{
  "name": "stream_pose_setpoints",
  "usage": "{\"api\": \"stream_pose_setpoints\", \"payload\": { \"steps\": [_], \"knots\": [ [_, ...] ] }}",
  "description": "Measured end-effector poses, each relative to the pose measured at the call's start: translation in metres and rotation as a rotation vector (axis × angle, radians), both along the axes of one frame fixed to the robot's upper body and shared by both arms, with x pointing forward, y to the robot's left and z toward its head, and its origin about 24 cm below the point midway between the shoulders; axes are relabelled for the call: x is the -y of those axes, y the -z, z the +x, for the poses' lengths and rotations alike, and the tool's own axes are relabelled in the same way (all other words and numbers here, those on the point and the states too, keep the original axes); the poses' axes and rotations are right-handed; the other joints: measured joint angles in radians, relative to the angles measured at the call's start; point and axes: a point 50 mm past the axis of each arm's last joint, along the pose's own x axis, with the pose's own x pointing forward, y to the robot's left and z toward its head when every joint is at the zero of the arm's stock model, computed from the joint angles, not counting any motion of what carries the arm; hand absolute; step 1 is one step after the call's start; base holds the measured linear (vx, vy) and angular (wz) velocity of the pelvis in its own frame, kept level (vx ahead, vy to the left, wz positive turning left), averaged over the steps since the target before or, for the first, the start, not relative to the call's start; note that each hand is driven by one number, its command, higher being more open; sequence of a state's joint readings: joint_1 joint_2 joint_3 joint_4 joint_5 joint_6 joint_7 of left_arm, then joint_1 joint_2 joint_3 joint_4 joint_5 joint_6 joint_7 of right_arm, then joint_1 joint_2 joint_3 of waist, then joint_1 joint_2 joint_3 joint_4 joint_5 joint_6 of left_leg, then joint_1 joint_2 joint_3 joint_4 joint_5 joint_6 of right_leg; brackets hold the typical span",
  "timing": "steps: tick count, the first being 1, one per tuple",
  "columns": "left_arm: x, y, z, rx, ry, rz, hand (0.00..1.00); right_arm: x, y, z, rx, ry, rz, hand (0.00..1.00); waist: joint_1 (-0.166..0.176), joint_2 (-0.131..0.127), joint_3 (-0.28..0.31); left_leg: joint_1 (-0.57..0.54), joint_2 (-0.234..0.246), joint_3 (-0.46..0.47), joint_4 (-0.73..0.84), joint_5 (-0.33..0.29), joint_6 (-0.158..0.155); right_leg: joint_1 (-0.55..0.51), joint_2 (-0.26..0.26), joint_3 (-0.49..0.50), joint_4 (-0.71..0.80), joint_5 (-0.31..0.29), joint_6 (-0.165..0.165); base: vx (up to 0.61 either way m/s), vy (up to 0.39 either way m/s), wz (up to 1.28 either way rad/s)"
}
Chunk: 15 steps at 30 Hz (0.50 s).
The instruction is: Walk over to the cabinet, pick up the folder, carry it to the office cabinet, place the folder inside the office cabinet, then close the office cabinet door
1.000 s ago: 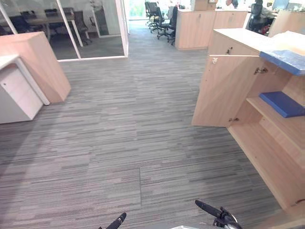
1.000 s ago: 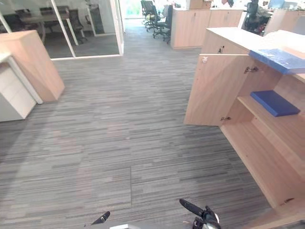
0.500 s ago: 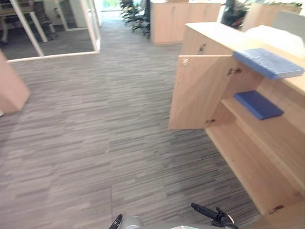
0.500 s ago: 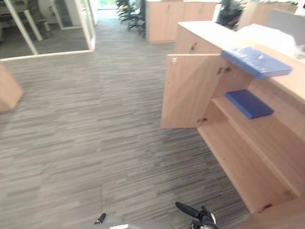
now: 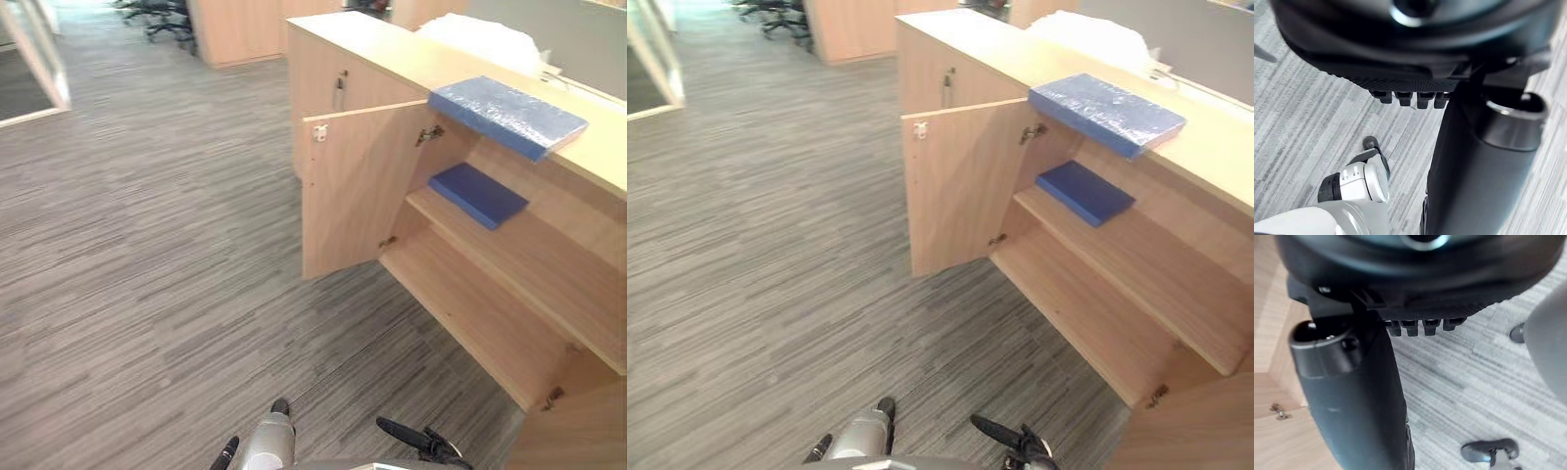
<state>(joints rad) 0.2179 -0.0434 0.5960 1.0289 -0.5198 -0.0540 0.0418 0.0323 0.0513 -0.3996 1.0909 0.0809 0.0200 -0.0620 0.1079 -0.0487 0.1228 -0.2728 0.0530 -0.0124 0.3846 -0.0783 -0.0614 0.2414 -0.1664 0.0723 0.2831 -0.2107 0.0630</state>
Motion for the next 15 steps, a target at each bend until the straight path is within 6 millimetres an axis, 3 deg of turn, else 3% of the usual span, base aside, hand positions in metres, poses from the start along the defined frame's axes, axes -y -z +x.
{"api": "stream_pose_setpoints", "payload": {
  "steps": [2, 3, 4, 5, 7, 8, 9, 11, 13, 15],
  "knots": [
    [-0.001, 0.0, -0.003, -0.005, 0.004, 0.001, 1.0, 0.005, -0.001, 0.001, 0.016, 0.027, -0.002, 1.0, -0.006, -0.004, -0.01, 0.103, -0.046, 0.089, -0.024, -0.047, 0.051, -0.136, -0.07, 0.039, 0.334, 0.059, -0.025, 0.36, 0.392, -0.87],
    [-0.001, 0.0, -0.004, -0.009, 0.005, -0.002, 1.0, 0.007, -0.001, 0.0, 0.017, 0.035, -0.005, 1.0, -0.007, -0.003, -0.01, 0.134, -0.059, 0.111, -0.037, -0.055, 0.064, -0.176, -0.094, 0.037, 0.42, 0.099, -0.04, 0.27, 0.308, -0.7],
    [-0.001, 0.001, -0.005, -0.018, 0.016, -0.004, 1.0, 0.012, -0.003, 0.002, 0.029, 0.046, -0.016, 1.0, -0.016, 0.004, -0.014, 0.183, -0.078, 0.149, -0.06, -0.064, 0.086, -0.225, -0.147, -0.005, 0.529, 0.176, -0.091, 0.25, 0.251, -0.57],
    [-0.002, 0.001, -0.004, -0.018, 0.025, -0.003, 1.0, 0.016, -0.004, 0.006, 0.043, 0.045, -0.03, 1.0, -0.033, 0.012, -0.017, 0.227, -0.085, 0.171, -0.083, -0.069, 0.098, -0.249, -0.205, -0.107, 0.575, 0.226, -0.145, 0.25, 0.219, -0.53],
    [-0.002, 0.0, 0.003, -0.006, 0.051, 0.003, 1.0, 0.019, -0.006, 0.013, 0.062, 0.04, -0.04, 1.0, -0.043, 0.025, -0.012, 0.284, -0.069, 0.205, -0.126, -0.067, 0.103, -0.282, -0.239, -0.26, 0.6, 0.201, -0.156, 0.22, 0.131, -0.69],
    [-0.001, 0.001, 0.009, 0.003, 0.072, 0.0, 1.0, 0.02, -0.008, 0.02, 0.083, 0.033, -0.045, 1.0, -0.048, 0.043, 0.001, 0.331, -0.035, 0.238, -0.149, -0.066, 0.103, -0.292, -0.216, -0.364, 0.595, 0.091, -0.112, 0.19, 0.081, -0.91],
    [0.001, 0.001, 0.01, 0.001, 0.094, -0.004, 1.0, 0.019, -0.008, 0.023, 0.084, 0.025, -0.044, 1.0, -0.052, 0.048, 0.004, 0.35, -0.02, 0.256, -0.155, -0.066, 0.103, -0.293, -0.198, -0.402, 0.568, 0.064, -0.096, 0.13, 0.032, -0.82],
    [0.002, 0.001, 0.015, 0.016, 0.152, -0.01, 1.0, 0.014, -0.008, 0.026, 0.082, -0.022, -0.039, 1.0, -0.064, 0.041, 0.004, 0.371, 0.001, 0.287, -0.16, -0.076, 0.088, -0.291, -0.156, -0.527, 0.41, 0.038, -0.075, 0.07, -0.058, -0.84],
    [0.006, 0.001, 0.025, 0.036, 0.172, -0.02, 1.0, 0.014, -0.009, 0.031, 0.081, -0.038, -0.037, 1.0, -0.056, 0.055, 0.009, 0.377, 0.024, 0.318, -0.203, -0.077, 0.059, -0.285, -0.101, -0.536, 0.297, 0.027, -0.033, 0.09, -0.095, -1.18],
    [0.01, 0.001, 0.037, 0.055, 0.195, -0.027, 1.0, 0.013, -0.011, 0.038, 0.097, -0.043, -0.035, 1.0, -0.066, 0.064, 0.038, 0.378, 0.042, 0.344, -0.223, -0.066, 0.041, -0.285, -0.061, -0.539, 0.229, 0.027, -0.033, 0.03, -0.121, -0.9]
  ]
}}
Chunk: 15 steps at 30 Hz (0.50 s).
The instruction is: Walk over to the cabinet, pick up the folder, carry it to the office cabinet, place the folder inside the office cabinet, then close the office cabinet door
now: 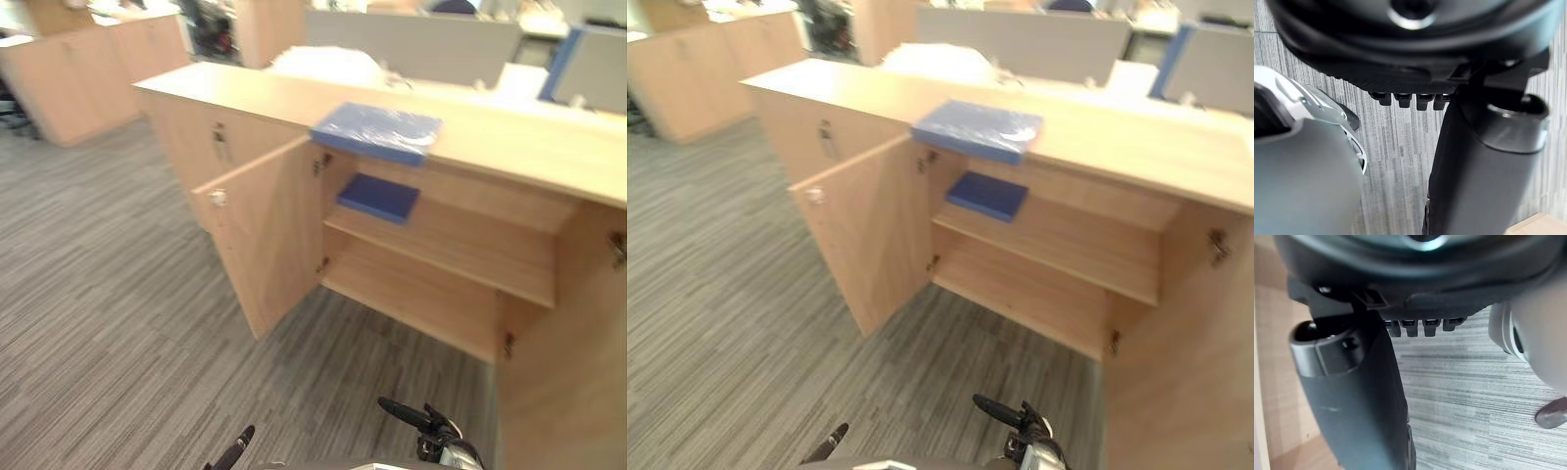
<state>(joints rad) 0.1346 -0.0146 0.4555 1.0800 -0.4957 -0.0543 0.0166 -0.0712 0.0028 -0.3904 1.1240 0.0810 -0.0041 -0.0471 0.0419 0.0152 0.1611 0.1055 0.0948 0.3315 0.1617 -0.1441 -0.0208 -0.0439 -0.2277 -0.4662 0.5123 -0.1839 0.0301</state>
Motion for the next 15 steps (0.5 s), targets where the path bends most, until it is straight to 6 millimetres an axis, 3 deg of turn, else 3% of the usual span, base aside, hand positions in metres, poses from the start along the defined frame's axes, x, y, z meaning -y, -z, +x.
{"api": "stream_pose_setpoints", "payload": {
  "steps": [5, 6, 7, 8, 9, 10, 12, 13, 14, 15],
  "knots": [
    [-0.001, -0.001, 0.008, 0.021, 0.031, 0.008, 1.0, 0.001, 0.005, -0.016, -0.046, 0.032, 0.015, 1.0, -0.002, -0.004, 0.005, 0.035, 0.046, -0.047, 0.02, -0.031, -0.049, 0.12, 0.109, -0.005, -0.229, -0.002, -0.002, 0.03, -0.192, -0.4],
    [0.001, -0.001, 0.007, 0.024, 0.036, 0.005, 1.0, 0.006, 0.006, -0.022, -0.062, 0.071, 0.016, 1.0, -0.002, 0.003, 0.006, 0.016, 0.088, -0.045, 0.102, -0.086, -0.075, 0.159, 0.152, -0.003, -0.299, 0.001, -0.009, 0.0, -0.148, -0.23],
    [0.0, -0.001, 0.004, 0.02, 0.028, 0.007, 1.0, 0.009, 0.006, -0.026, -0.068, 0.078, 0.011, 1.0, -0.001, 0.009, 0.0, 0.001, 0.115, -0.04, 0.152, -0.112, -0.083, 0.166, 0.172, 0.002, -0.31, -0.006, -0.009, 0.02, -0.183, -0.35],
    [-0.002, -0.001, -0.004, 0.008, 0.004, 0.013, 1.0, 0.012, 0.007, -0.033, -0.076, 0.086, -0.001, 1.0, 0.004, 0.019, -0.012, -0.059, 0.172, -0.046, 0.321, -0.163, -0.081, 0.168, 0.208, 0.017, -0.313, -0.021, -0.02, 0.04, -0.125, -0.4],
    [-0.002, -0.001, -0.008, 0.002, -0.022, 0.008, 1.0, 0.014, 0.007, -0.037, -0.08, 0.09, -0.008, 1.0, 0.004, 0.024, -0.015, -0.131, 0.219, -0.075, 0.483, -0.168, -0.051, 0.17, 0.233, 0.035, -0.307, -0.03, -0.028, 0.07, -0.127, -0.62],
    [-0.004, 0.0, -0.018, -0.021, -0.044, 0.007, 1.0, 0.014, 0.009, -0.045, -0.109, 0.09, -0.008, 1.0, 0.008, 0.027, -0.02, -0.204, 0.254, -0.138, 0.652, -0.129, 0.008, 0.181, 0.259, 0.062, -0.305, -0.038, -0.038, 0.13, -0.072, -0.6],
    [-0.006, 0.0, -0.03, -0.041, -0.088, 0.006, 1.0, 0.018, 0.01, -0.053, -0.134, 0.104, -0.016, 1.0, 0.012, 0.014, -0.018, -0.273, 0.265, -0.211, 0.827, -0.04, 0.008, 0.225, 0.279, 0.109, -0.325, -0.038, -0.055, 0.2, -0.021, -0.66],
    [-0.008, -0.001, -0.029, -0.036, -0.089, 0.012, 1.0, 0.018, 0.011, -0.056, -0.147, 0.103, -0.02, 1.0, 0.02, 0.002, -0.018, -0.289, 0.257, -0.232, 0.862, -0.058, 0.0, 0.245, 0.276, 0.131, -0.332, -0.041, -0.06, 0.27, 0.05, -0.7],
    [-0.01, -0.001, -0.025, -0.025, -0.075, 0.019, 1.0, 0.018, 0.012, -0.057, -0.16, 0.104, -0.018, 1.0, 0.021, -0.007, -0.017, -0.305, 0.234, -0.248, 0.85, -0.097, -0.037, 0.266, 0.267, 0.155, -0.341, -0.038, -0.054, 0.28, 0.068, -0.54],
    [-0.01, -0.002, -0.023, -0.023, -0.065, 0.02, 1.0, 0.017, 0.012, -0.057, -0.165, 0.103, -0.015, 1.0, 0.021, -0.011, -0.015, -0.312, 0.218, -0.254, 0.824, -0.115, -0.045, 0.275, 0.26, 0.166, -0.347, -0.037, -0.053, 0.25, 0.108, -0.71]
  ]
}}
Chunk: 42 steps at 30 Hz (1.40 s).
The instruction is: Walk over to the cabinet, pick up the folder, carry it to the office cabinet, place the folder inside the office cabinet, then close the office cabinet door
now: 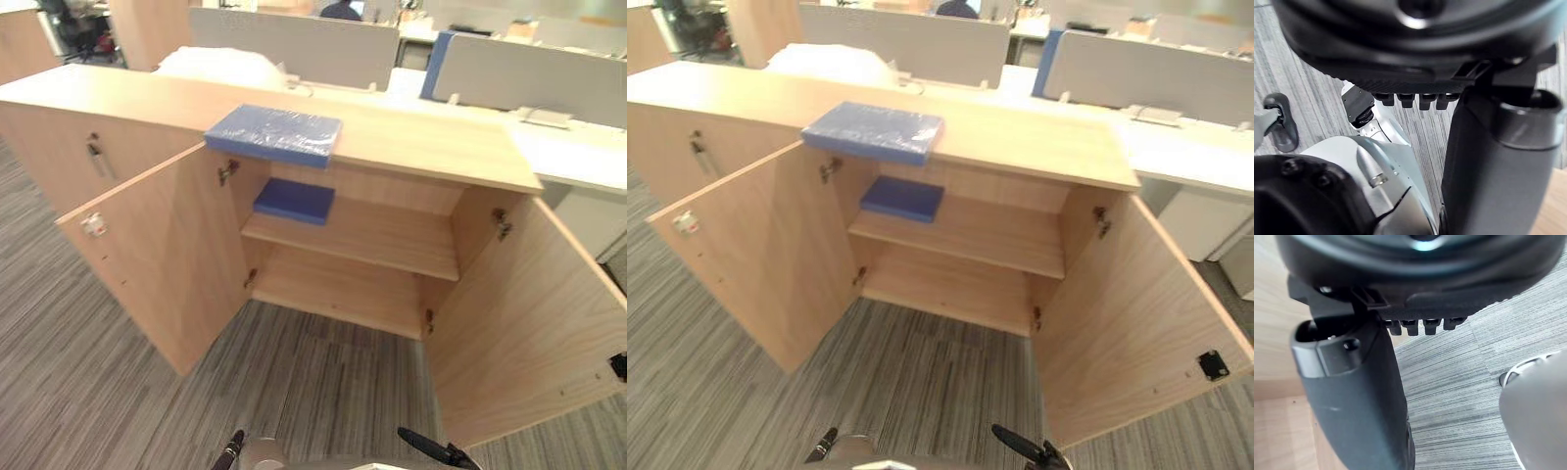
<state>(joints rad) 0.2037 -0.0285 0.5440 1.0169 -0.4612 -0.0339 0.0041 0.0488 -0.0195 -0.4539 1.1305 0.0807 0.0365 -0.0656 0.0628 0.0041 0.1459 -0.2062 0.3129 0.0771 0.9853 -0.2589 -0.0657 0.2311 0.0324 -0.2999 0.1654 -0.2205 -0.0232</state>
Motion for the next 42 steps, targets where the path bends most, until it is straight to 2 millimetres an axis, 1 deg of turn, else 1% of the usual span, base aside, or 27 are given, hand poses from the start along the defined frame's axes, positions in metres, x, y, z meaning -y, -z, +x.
{"api": "stream_pose_setpoints", "payload": {
  "steps": [1, 2, 3, 4, 5, 7, 9, 11, 14, 15, 17, 19, 22, 24, 26, 27, 28, 29, 30, 32, 33, 35, 37, 38, 39, 41, 42],
  "knots": [
    [0.001, 0.0, 0.002, 0.003, 0.02, -0.001, 1.0, -0.003, 0.001, 0.001, -0.008, -0.006, 0.01, 1.0, 0.01, -0.014, -0.004, -0.01, -0.041, -0.008, -0.102, -0.035, -0.015, 0.001, -0.025, 0.034, -0.005, 0.004, 0.005, 0.22, 0.163, -0.84],
    [0.001, -0.001, 0.007, 0.018, 0.026, -0.001, 1.0, -0.006, 0.001, 0.003, -0.009, -0.009, 0.018, 1.0, 0.017, -0.019, -0.004, -0.014, -0.097, -0.049, -0.25, -0.044, -0.022, 0.001, -0.052, 0.063, -0.013, 0.01, 0.016, 0.22, 0.188, -0.86],
    [0.001, -0.001, 0.009, 0.022, 0.033, 0.0, 1.0, -0.007, 0.001, 0.003, -0.007, -0.01, 0.02, 1.0, 0.017, -0.018, -0.005, -0.014, -0.13, -0.091, -0.336, -0.036, -0.027, 0.002, -0.064, 0.074, -0.018, 0.012, 0.026, 0.24, 0.232, -0.73],
    [0.005, 0.0, 0.01, 0.021, 0.044, -0.005, 1.0, -0.003, 0.0, 0.005, -0.002, -0.011, 0.01, 1.0, 0.017, 0.001, -0.012, -0.003, -0.173, -0.171, -0.515, 0.038, -0.032, 0.0, -0.073, 0.092, -0.025, 0.012, 0.051, 0.31, 0.316, -0.47],
    [0.007, 0.0, 0.011, 0.018, 0.055, -0.009, 1.0, -0.002, 0.0, 0.006, -0.001, -0.024, 0.008, 1.0, 0.017, 0.005, -0.005, 0.014, -0.196, -0.179, -0.532, 0.145, -0.031, 0.018, -0.09, 0.107, -0.039, 0.009, 0.083, 0.27, 0.269, -0.32],
    [-0.004, -0.002, 0.018, 0.028, 0.078, 0.022, 1.0, -0.013, 0.001, 0.008, 0.002, -0.049, 0.028, 1.0, 0.012, -0.036, -0.012, 0.028, -0.243, -0.165, -0.567, 0.147, -0.019, 0.028, -0.141, 0.106, -0.062, 0.022, 0.104, 0.21, 0.203, 0.0],
    [-0.006, -0.003, 0.021, 0.033, 0.079, 0.036, 1.0, -0.021, 0.001, 0.013, 0.015, -0.054, 0.048, 1.0, 0.018, -0.056, -0.028, 0.06, -0.264, -0.132, -0.633, 0.165, 0.007, 0.012, -0.179, 0.119, -0.058, 0.047, 0.127, 0.18, 0.181, -0.24],
    [-0.004, -0.001, 0.016, 0.01, 0.078, 0.027, 1.0, -0.024, 0.0, 0.016, 0.034, -0.064, 0.049, 1.0, 0.017, -0.055, -0.047, 0.134, -0.284, -0.101, -0.734, 0.202, 0.027, 0.013, -0.209, 0.128, -0.047, 0.081, 0.134, 0.13, 0.148, -0.35],
    [0.004, 0.001, 0.014, -0.011, 0.152, 0.015, 1.0, -0.014, -0.001, 0.013, 0.036, -0.075, 0.026, 1.0, 0.011, -0.021, -0.073, 0.217, -0.325, -0.068, -0.876, 0.252, 0.056, -0.024, -0.259, 0.152, 0.03, 0.096, 0.136, 0.08, 0.124, -0.21],
    [0.006, 0.002, 0.013, -0.014, 0.161, 0.011, 1.0, -0.012, -0.001, 0.013, 0.036, -0.077, 0.02, 1.0, 0.011, -0.014, -0.073, 0.228, -0.33, -0.063, -0.893, 0.25, 0.054, -0.043, -0.267, 0.158, 0.067, 0.094, 0.136, 0.05, 0.163, -0.27],
    [0.01, 0.002, 0.01, -0.022, 0.167, 0.003, 1.0, -0.005, -0.002, 0.012, 0.042, -0.081, 0.001, 1.0, 0.012, 0.004, -0.068, 0.276, -0.352, -0.056, -0.94, 0.25, 0.055, -0.116, -0.3, 0.191, 0.239, 0.073, 0.129, 0.02, 0.165, -0.26],
    [0.006, 0.003, 0.001, -0.043, 0.164, 0.01, 1.0, -0.001, -0.004, 0.01, 0.061, -0.076, -0.017, 1.0, 0.004, -0.007, -0.061, 0.327, -0.383, -0.039, -0.96, 0.249, 0.06, -0.175, -0.353, 0.195, 0.421, 0.068, 0.122, 0.0, 0.141, -0.15],
    [0.001, 0.002, -0.006, -0.056, 0.153, 0.019, 1.0, -0.005, -0.002, 0.005, 0.042, -0.091, -0.013, 1.0, 0.002, -0.024, -0.07, 0.356, -0.389, -0.027, -0.97, 0.243, 0.072, -0.182, -0.383, 0.126, 0.452, 0.069, 0.12, 0.03, 0.074, -0.17],
    [0.0, 0.002, -0.005, -0.048, 0.143, 0.014, 1.0, -0.006, -0.002, 0.007, 0.042, -0.095, -0.009, 1.0, 0.001, -0.021, -0.069, 0.351, -0.367, -0.021, -0.979, 0.253, 0.083, -0.187, -0.373, 0.072, 0.431, 0.063, 0.118, 0.04, -0.003, -0.29],
    [0.001, 0.003, -0.006, -0.054, 0.135, 0.005, 1.0, -0.009, -0.003, 0.015, 0.051, -0.112, -0.002, 1.0, -0.01, -0.01, -0.06, 0.347, -0.3, -0.01, -0.983, 0.243, 0.078, -0.235, -0.277, 0.048, 0.395, -0.037, 0.107, 0.0, -0.116, -0.31],
    [0.002, 0.003, -0.006, -0.053, 0.132, 0.003, 1.0, -0.011, -0.003, 0.017, 0.055, -0.126, 0.003, 1.0, -0.016, -0.009, -0.058, 0.346, -0.283, -0.012, -0.98, 0.235, 0.065, -0.253, -0.248, 0.046, 0.383, -0.046, 0.1, -0.03, -0.228, -0.11],
    [0.001, 0.003, -0.006, -0.049, 0.127, 0.003, 1.0, -0.013, -0.002, 0.017, 0.049, -0.153, 0.006, 1.0, -0.016, -0.013, -0.053, 0.35, -0.263, -0.019, -0.976, 0.226, 0.052, -0.276, -0.207, 0.048, 0.34, -0.046, 0.095, -0.05, -0.284, 0.08],
    [-0.004, 0.002, -0.005, -0.043, 0.115, 0.015, 1.0, -0.016, -0.002, 0.016, 0.043, -0.167, 0.011, 1.0, -0.016, -0.041, -0.045, 0.353, -0.267, -0.032, -0.963, 0.211, 0.03, -0.28, -0.185, 0.069, 0.239, -0.026, 0.101, -0.04, -0.268, 0.24],
    [-0.006, 0.001, -0.005, -0.044, 0.106, 0.017, 1.0, -0.015, -0.002, 0.014, 0.041, -0.164, 0.012, 1.0, -0.02, -0.05, -0.041, 0.358, -0.27, -0.049, -0.951, 0.204, 0.02, -0.274, -0.179, 0.075, 0.241, 0.009, 0.058, 0.03, -0.28, 0.4],
    [0.005, 0.003, -0.006, -0.042, 0.075, -0.009, 1.0, -0.011, -0.001, 0.008, 0.024, -0.163, -0.002, 1.0, -0.01, -0.029, -0.055, 0.36, -0.236, -0.099, -0.933, 0.189, -0.002, -0.243, -0.141, 0.032, 0.21, -0.013, 0.042, 0.13, -0.291, 0.42],
    [0.008, 0.004, -0.006, -0.032, 0.041, -0.021, 1.0, -0.011, -0.002, 0.011, 0.033, -0.182, -0.006, 1.0, -0.012, -0.013, -0.052, 0.35, -0.199, -0.127, -0.921, 0.177, -0.024, -0.221, -0.105, -0.005, 0.179, -0.016, 0.026, 0.15, -0.303, 0.44],
    [0.01, 0.004, -0.007, -0.031, 0.02, -0.027, 1.0, -0.011, -0.002, 0.011, 0.029, -0.205, -0.009, 1.0, -0.013, -0.006, -0.053, 0.33, -0.164, -0.161, -0.896, 0.159, -0.054, -0.191, -0.067, -0.044, 0.141, -0.013, 0.006, 0.14, -0.275, 0.57],
    [0.011, 0.004, -0.008, -0.026, -0.011, -0.03, 1.0, -0.012, -0.001, 0.011, 0.027, -0.202, -0.008, 1.0, -0.011, -0.002, -0.052, 0.275, -0.109, -0.193, -0.769, 0.099, -0.098, -0.13, -0.01, -0.098, 0.075, -0.01, -0.003, 0.19, -0.269, 0.63],
    [0.011, 0.003, -0.008, -0.02, -0.01, -0.028, 1.0, -0.012, -0.001, 0.011, 0.026, -0.199, -0.008, 1.0, -0.01, -0.001, -0.048, 0.253, -0.101, -0.191, -0.715, 0.081, -0.103, -0.114, 0.002, -0.106, 0.062, -0.01, -0.004, 0.18, -0.187, 0.56],
    [0.009, 0.002, -0.005, -0.007, -0.011, -0.02, 1.0, -0.012, -0.002, 0.011, 0.027, -0.199, -0.011, 1.0, -0.009, 0.0, -0.042, 0.168, -0.09, -0.163, -0.535, 0.045, -0.1, -0.077, 0.019, -0.118, 0.029, -0.007, -0.008, 0.13, -0.115, 0.38],
    [0.012, 0.002, 0.0, 0.014, -0.02, -0.026, 1.0, -0.011, -0.002, 0.013, 0.029, -0.202, -0.014, 1.0, 0.007, 0.005, -0.027, 0.094, -0.07, -0.073, -0.356, 0.009, -0.092, -0.03, 0.025, -0.117, 0.0, -0.003, -0.016, 0.11, -0.047, 0.11],
    [0.013, 0.002, 0.002, 0.02, -0.024, -0.029, 1.0, -0.01, -0.002, 0.012, 0.026, -0.201, -0.015, 1.0, 0.013, 0.007, -0.025, 0.08, -0.069, -0.047, -0.337, -0.001, -0.085, -0.023, 0.022, -0.115, -0.007, -0.003, -0.016, 0.15, 0.019, -0.14]
  ]
}}
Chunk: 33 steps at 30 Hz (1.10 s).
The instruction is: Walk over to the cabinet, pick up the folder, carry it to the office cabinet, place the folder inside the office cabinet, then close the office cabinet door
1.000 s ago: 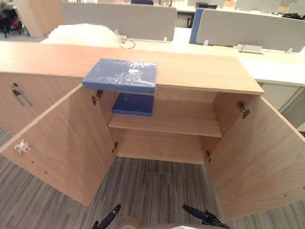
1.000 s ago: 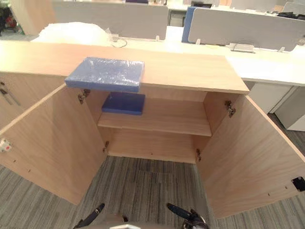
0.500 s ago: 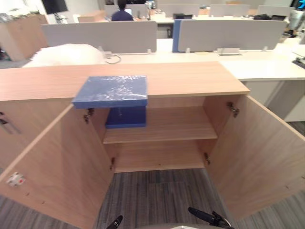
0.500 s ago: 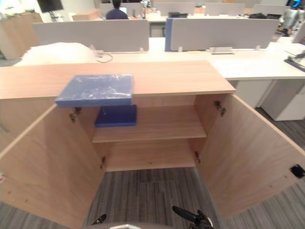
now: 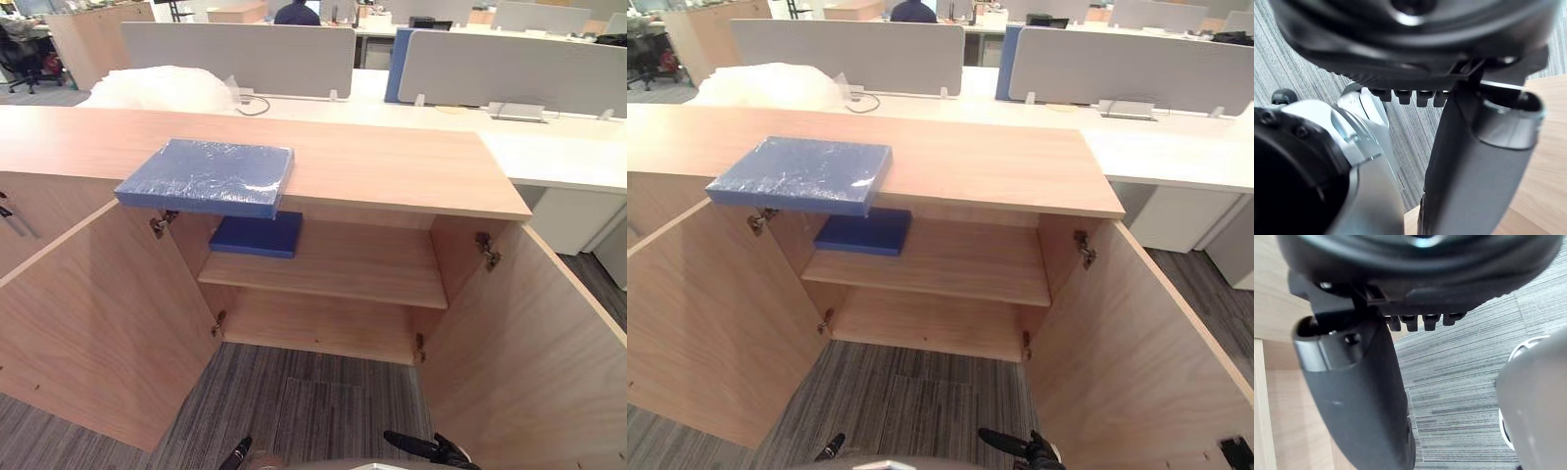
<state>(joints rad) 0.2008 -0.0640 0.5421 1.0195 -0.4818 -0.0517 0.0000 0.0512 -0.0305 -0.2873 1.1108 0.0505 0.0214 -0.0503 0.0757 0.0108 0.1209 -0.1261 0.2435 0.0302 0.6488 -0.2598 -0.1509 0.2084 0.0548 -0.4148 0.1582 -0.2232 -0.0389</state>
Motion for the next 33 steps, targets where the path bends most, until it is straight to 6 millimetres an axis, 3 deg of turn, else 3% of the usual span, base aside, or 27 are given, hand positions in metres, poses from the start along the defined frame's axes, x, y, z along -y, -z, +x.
{"api": "stream_pose_setpoints", "payload": {
  "steps": [3, 4, 5, 6, 8, 12, 17, 20, 25, 33],
  "knots": [
    [0.002, 0.0, 0.004, 0.012, 0.017, -0.006, 1.0, 0.002, -0.001, 0.003, 0.003, 0.004, -0.005, 1.0, 0.01, 0.006, 0.005, -0.047, -0.044, 0.028, -0.109, 0.016, 0.049, 0.011, -0.022, 0.014, -0.009, 0.0, 0.001, 0.14, 0.091, -0.2],
    [0.002, 0.0, 0.006, 0.017, 0.018, -0.013, 1.0, 0.004, -0.001, 0.005, 0.005, 0.006, -0.01, 1.0, 0.015, 0.017, 0.01, -0.04, -0.083, -0.008, -0.217, 0.12, 0.068, 0.012, -0.028, 0.031, -0.005, -0.001, 0.019, 0.18, 0.17, -0.18],
    [0.0, 0.0, 0.006, 0.017, 0.011, -0.01, 1.0, 0.003, -0.001, 0.005, 0.006, 0.006, -0.007, 1.0, 0.02, 0.004, 0.013, -0.025, -0.099, -0.008, -0.242, 0.13, 0.073, 0.015, -0.041, 0.037, -0.009, 0.0, 0.032, 0.21, 0.181, -0.01],
    [-0.008, -0.002, 0.007, 0.022, 0.021, 0.007, 1.0, -0.003, 0.0, 0.005, 0.008, 0.018, 0.012, 1.0, 0.019, -0.024, 0.013, 0.002, -0.128, -0.007, -0.298, 0.157, 0.083, 0.01, -0.068, 0.043, -0.016, 0.005, 0.041, 0.13, 0.096, 0.19],
    [-0.01, -0.003, 0.014, 0.037, 0.037, 0.011, 1.0, -0.007, -0.001, 0.008, 0.018, 0.033, 0.028, 1.0, 0.024, -0.037, 0.014, 0.017, -0.154, -0.001, -0.331, 0.169, 0.093, 0.018, -0.093, 0.051, -0.028, 0.014, 0.057, 0.15, 0.096, 0.14],
    [-0.007, -0.003, 0.02, 0.052, 0.05, 0.0, 1.0, -0.014, -0.002, 0.016, 0.045, 0.028, 0.045, 1.0, 0.024, -0.03, 0.007, 0.082, -0.181, 0.017, -0.405, 0.193, 0.107, 0.045, -0.119, 0.071, -0.043, 0.03, 0.077, 0.05, 0.067, -0.1],
    [-0.005, -0.016, 0.047, 0.173, 0.1, 0.035, 1.0, -0.013, -0.002, 0.016, 0.046, 0.026, 0.035, 1.0, 0.021, -0.018, -0.002, 0.156, -0.204, 0.016, -0.62, 0.316, 0.111, 0.023, -0.13, 0.081, -0.054, 0.055, 0.081, -0.05, -0.02, 0.02],
    [-0.003, -0.048, 0.074, 0.36, 0.156, 0.112, 1.0, -0.009, -0.002, 0.013, 0.041, 0.019, 0.018, 1.0, 0.022, -0.016, 0.0, 0.179, -0.209, 0.013, -0.732, 0.382, 0.112, -0.006, -0.131, 0.086, -0.056, 0.055, 0.081, -0.09, -0.005, 0.0],
    [-0.013, -0.098, 0.097, 0.556, 0.211, 0.307, 1.0, -0.007, -0.003, 0.005, 0.037, -0.046, -0.026, 1.0, 0.024, -0.011, -0.003, 0.178, -0.214, 0.014, -0.741, 0.392, 0.116, -0.014, -0.136, 0.095, -0.058, 0.052, 0.085, -0.09, 0.017, -0.03],
    [-0.035, -0.159, 0.111, 0.462, 0.291, 0.887, 1.0, -0.02, -0.001, -0.003, -0.005, -0.137, -0.048, 1.0, 0.033, -0.053, -0.045, 0.151, -0.214, 0.005, -0.733, 0.402, 0.116, -0.02, -0.129, 0.084, -0.085, 0.065, 0.093, 0.01, -0.014, 0.04]
  ]
}}
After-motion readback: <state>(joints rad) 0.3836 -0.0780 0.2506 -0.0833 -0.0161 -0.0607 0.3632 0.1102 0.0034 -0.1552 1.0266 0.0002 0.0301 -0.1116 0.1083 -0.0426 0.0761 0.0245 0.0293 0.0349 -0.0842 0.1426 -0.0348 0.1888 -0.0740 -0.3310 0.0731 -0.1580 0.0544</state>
